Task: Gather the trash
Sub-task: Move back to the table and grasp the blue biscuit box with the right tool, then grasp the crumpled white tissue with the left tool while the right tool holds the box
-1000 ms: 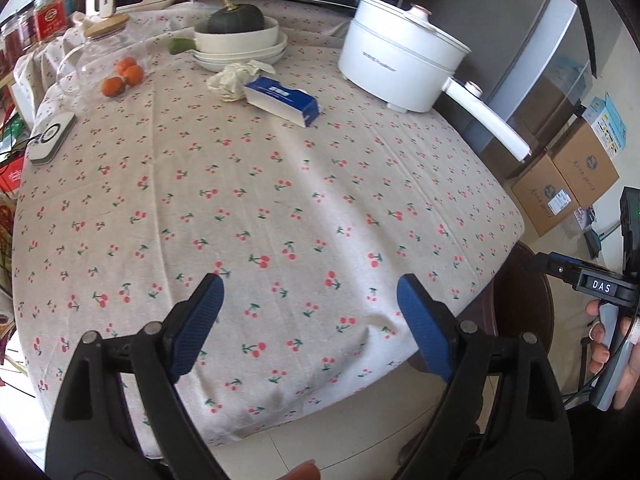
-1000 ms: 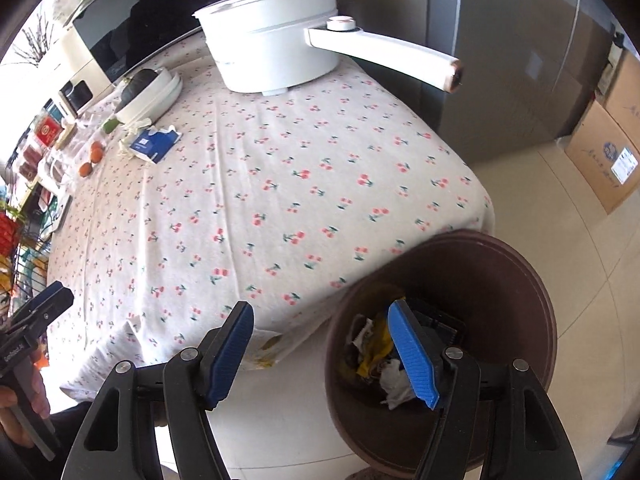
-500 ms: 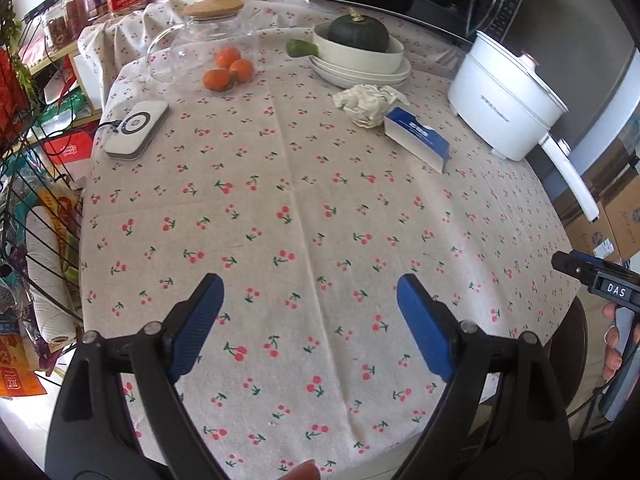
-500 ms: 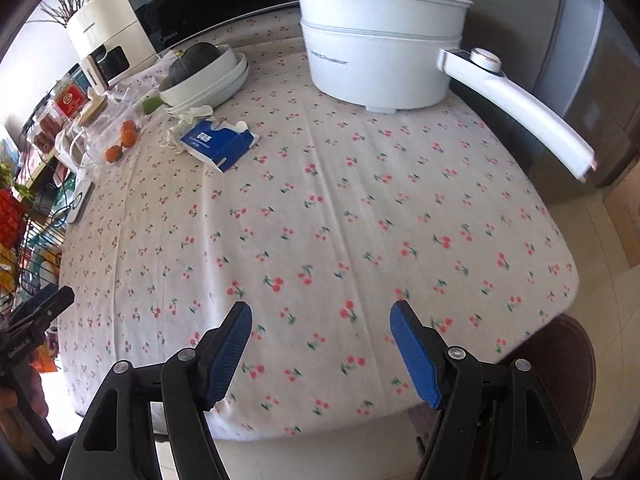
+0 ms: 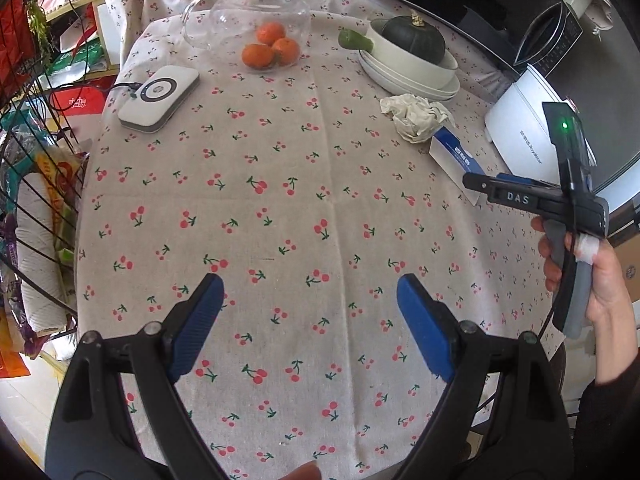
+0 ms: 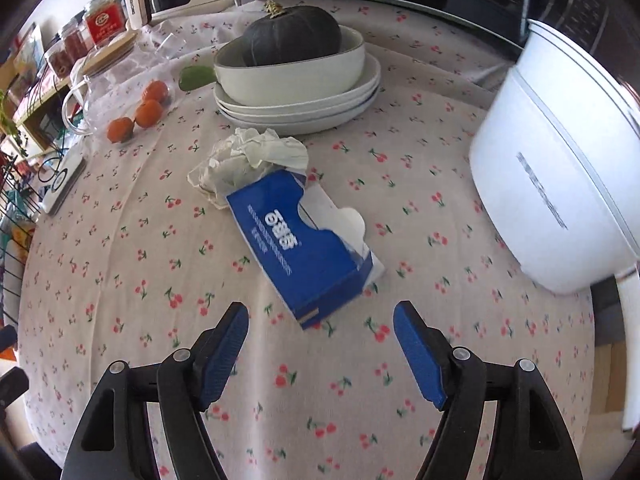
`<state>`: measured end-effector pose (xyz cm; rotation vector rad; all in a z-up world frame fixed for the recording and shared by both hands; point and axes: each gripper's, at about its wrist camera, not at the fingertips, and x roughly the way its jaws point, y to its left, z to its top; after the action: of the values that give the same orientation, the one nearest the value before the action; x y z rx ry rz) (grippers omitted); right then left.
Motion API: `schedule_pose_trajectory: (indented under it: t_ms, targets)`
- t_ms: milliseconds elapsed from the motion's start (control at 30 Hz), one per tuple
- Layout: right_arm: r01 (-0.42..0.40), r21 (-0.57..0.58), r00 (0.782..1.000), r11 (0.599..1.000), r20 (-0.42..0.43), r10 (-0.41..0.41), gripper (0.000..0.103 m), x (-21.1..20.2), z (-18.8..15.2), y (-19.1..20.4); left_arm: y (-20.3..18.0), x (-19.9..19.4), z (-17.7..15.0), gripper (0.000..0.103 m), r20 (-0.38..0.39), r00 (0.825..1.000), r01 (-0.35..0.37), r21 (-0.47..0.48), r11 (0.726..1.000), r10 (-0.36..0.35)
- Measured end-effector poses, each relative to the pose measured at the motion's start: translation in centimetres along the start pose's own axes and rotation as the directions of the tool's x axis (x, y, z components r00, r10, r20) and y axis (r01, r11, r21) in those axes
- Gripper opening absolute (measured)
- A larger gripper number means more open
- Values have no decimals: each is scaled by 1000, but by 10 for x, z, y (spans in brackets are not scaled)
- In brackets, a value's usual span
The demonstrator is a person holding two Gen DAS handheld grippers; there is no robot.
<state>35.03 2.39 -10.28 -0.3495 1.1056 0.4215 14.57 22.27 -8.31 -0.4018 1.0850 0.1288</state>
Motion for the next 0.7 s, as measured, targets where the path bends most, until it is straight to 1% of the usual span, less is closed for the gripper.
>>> schedule_pose_trajectory:
  t_ms: [100, 233, 300, 333, 433, 500, 567, 700]
  targets:
    - [11, -27, 1000, 1000, -10, -11, 77, 19, 14, 2, 0, 5, 1, 88, -18, 1000, -1, 0, 1000, 1]
    - [4, -31, 1000, 1000, -19, -4, 76, 35, 20, 4, 0, 8, -1, 88, -25, 1000, -15, 14, 1000, 15]
    - [-5, -21, 1000, 1000, -18, 5, 72, 37, 20, 4, 1, 8, -2, 88, -27, 999, -18, 17, 1000, 18]
    - [-9, -20, 1000, 1000, -14, 9, 68, 36, 20, 4, 1, 8, -2, 88, -27, 999, -20, 18, 1000, 20]
    - [-1, -29, 1000, 1000, -5, 1, 59, 25, 14, 7, 3, 8, -3, 88, -25, 999, -29, 18, 999, 29]
    - [4, -32, 1000, 999, -7, -4, 56, 15, 8, 6, 4, 6, -3, 88, -20, 999, -35, 20, 999, 35]
    - [9, -28, 1000, 1000, -4, -9, 48, 3, -1, 2, 5, 4, -4, 88, -11, 999, -37, 20, 999, 37]
    - [-8, 18, 1000, 1000, -17, 8, 48, -25, -29, -10, 4, -2, -5, 88, 1, 1000, -31, 24, 999, 31]
